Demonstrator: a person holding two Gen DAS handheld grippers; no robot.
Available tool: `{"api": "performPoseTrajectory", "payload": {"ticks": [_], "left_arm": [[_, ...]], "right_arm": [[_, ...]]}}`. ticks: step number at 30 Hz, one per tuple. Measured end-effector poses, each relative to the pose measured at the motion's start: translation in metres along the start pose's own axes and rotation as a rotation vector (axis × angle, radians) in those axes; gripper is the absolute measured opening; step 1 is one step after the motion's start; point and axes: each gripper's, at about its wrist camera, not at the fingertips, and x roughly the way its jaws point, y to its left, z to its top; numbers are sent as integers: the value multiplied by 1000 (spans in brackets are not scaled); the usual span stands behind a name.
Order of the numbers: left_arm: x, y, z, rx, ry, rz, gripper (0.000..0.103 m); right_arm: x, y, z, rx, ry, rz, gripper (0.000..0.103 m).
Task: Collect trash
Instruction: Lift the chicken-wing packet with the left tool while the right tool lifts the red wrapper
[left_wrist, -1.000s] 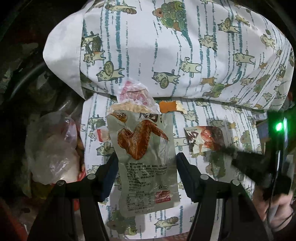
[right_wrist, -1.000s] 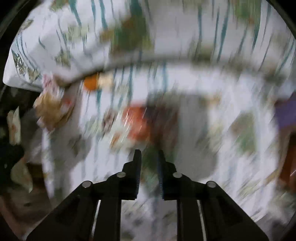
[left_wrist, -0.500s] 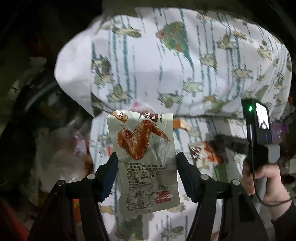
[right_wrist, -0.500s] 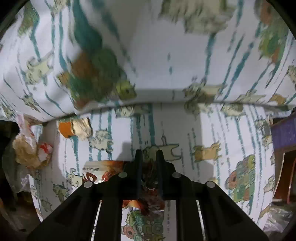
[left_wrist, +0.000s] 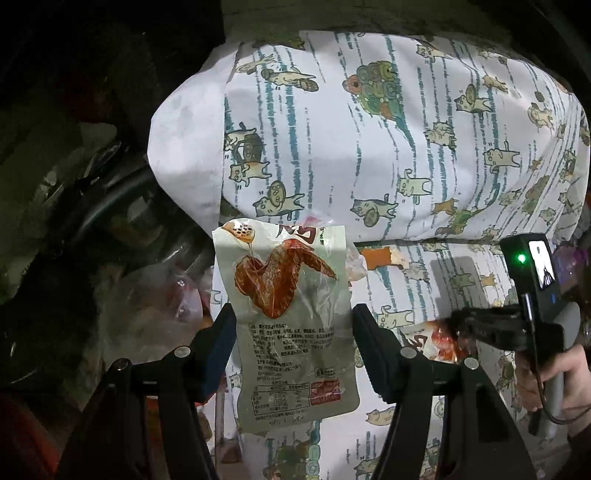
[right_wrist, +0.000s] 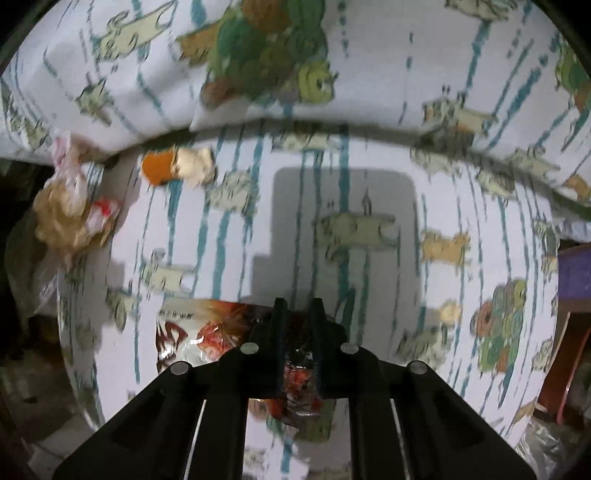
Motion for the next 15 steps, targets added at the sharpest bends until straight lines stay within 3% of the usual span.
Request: {"api": "performPoseTrajectory", "payload": {"ticks": [2, 3, 6, 10, 15], "left_arm": [[-1, -2, -1, 6, 0, -1, 65], [-1, -3, -2, 11, 0, -2, 65], [-2, -8, -2, 20, -7, -4, 65], [-5, -7, -2, 4, -10, -23, 65], [-8, -3, -1, -11, -14, -31, 65]], "right_arm": [[-8, 2, -8, -12, 7, 13, 12], [-14, 4, -14, -28, 3, 26, 20], [-28, 27, -21, -178, -37, 34, 77], [-26, 66, -34, -448, -47, -48, 82], [-2, 83, -39, -620, 51, -138, 83]]}}
